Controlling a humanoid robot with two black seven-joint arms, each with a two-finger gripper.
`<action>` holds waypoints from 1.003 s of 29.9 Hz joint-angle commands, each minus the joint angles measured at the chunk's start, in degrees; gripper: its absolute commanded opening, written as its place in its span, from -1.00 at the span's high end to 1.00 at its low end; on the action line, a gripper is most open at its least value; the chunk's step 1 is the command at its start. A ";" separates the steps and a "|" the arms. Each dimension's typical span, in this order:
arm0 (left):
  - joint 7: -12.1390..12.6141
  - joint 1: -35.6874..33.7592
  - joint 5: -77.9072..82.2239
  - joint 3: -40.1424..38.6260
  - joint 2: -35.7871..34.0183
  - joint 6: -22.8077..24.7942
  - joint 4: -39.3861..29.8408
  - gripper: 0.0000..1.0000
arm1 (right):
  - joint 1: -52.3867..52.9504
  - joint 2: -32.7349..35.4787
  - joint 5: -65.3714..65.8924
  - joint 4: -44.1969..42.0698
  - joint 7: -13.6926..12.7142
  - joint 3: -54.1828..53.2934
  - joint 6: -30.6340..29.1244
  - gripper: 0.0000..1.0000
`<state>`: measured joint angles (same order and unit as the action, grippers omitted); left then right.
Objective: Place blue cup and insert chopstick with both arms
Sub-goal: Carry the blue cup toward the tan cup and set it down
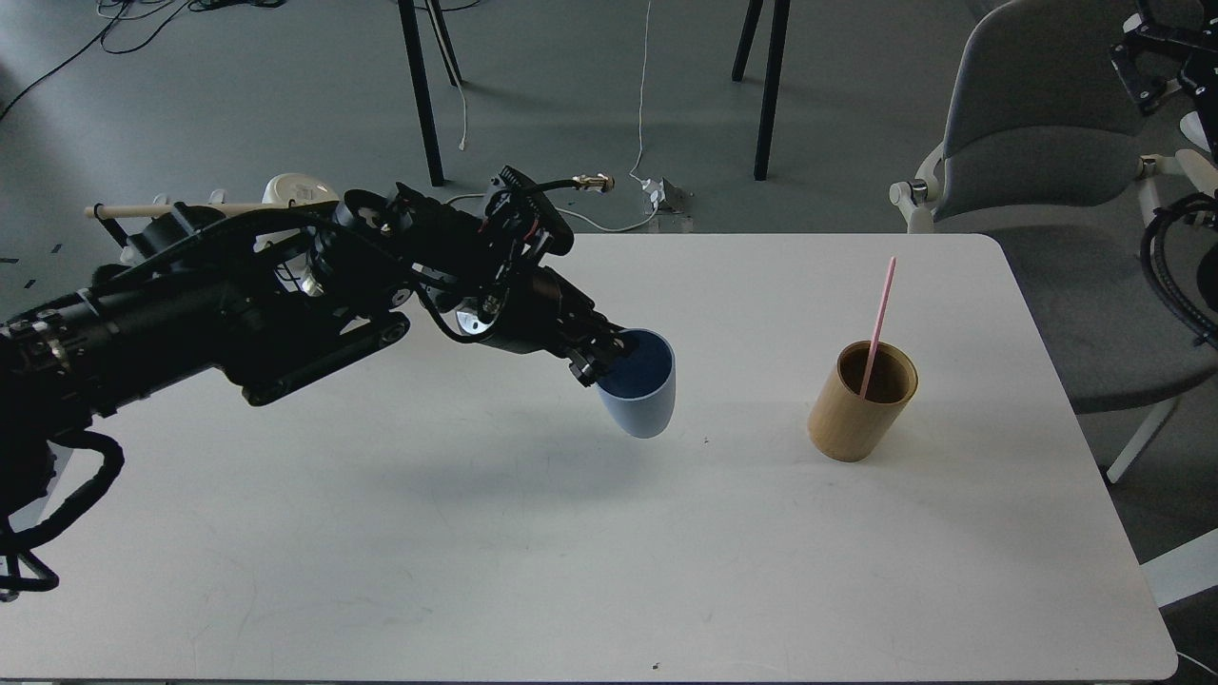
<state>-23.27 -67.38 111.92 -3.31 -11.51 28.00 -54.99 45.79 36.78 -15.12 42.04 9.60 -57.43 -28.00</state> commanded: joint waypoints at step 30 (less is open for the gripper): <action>2.18 1.56 -0.91 3.39 11.51 0.00 15.44 0.03 | -1.40 0.75 0.00 0.24 -0.02 0.04 0.00 -1.00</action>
<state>-20.79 -64.80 111.23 0.37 0.00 28.04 -39.50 44.38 37.50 -15.12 42.23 9.60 -57.38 -28.00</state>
